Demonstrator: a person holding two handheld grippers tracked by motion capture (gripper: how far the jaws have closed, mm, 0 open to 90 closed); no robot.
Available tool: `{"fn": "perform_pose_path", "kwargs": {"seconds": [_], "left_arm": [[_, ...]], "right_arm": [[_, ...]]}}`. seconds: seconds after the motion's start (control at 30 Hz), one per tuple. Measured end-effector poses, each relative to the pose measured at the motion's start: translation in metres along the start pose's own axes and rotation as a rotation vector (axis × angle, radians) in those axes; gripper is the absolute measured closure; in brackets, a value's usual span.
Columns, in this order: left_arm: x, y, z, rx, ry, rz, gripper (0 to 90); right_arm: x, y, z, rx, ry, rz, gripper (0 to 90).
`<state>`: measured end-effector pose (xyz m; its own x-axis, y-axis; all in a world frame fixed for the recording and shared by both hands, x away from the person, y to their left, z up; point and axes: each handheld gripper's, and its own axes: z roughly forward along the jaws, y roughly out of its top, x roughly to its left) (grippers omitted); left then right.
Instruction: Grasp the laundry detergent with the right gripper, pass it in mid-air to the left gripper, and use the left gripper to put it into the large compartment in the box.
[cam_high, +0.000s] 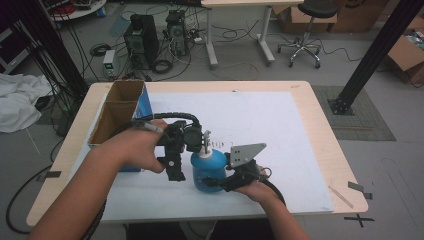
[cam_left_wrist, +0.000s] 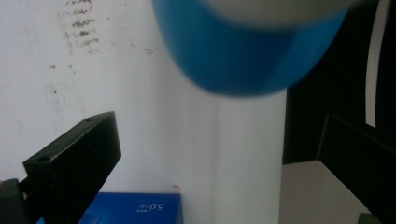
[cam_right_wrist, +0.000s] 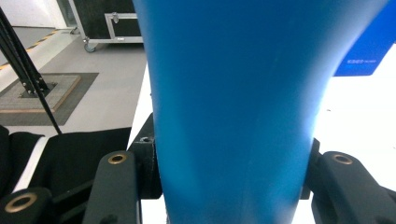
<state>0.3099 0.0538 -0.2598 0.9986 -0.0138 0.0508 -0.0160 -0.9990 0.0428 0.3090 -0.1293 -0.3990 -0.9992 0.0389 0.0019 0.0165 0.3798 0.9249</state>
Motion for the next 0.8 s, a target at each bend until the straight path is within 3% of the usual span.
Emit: {"fn": "perform_pose_path", "kwargs": {"seconds": [0.5,0.8], "left_arm": [[-0.009,0.008,0.001,0.011,0.002,0.013,0.1],[-0.013,0.011,0.003,0.03,0.009,0.018,0.7]], "right_arm": [[0.001,0.011,0.038,0.004,0.037,-0.012,45.8],[0.002,0.015,0.047,0.004,0.048,-0.018,45.9]]}}
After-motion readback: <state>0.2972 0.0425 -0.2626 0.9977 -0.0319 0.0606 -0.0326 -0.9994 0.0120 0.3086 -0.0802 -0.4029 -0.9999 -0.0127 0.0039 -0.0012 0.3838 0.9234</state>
